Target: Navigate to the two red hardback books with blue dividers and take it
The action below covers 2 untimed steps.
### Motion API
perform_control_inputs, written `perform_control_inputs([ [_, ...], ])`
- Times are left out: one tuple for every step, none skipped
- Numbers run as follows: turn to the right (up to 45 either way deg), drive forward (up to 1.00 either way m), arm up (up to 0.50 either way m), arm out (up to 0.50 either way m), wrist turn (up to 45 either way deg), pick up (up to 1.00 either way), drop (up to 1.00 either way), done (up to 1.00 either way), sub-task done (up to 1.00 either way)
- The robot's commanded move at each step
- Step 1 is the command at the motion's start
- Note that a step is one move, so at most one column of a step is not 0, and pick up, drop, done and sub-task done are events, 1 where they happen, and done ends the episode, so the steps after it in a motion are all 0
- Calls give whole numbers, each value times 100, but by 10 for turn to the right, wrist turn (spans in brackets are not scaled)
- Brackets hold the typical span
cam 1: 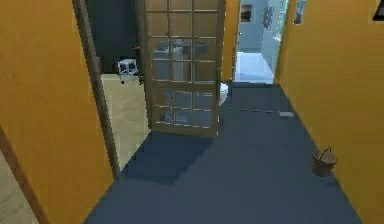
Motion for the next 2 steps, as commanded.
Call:
perform_control_inputs([
  [0, 100, 0, 0, 0, 0, 0, 0, 0],
  [30, 0, 0, 0, 0, 0, 0, 0, 0],
])
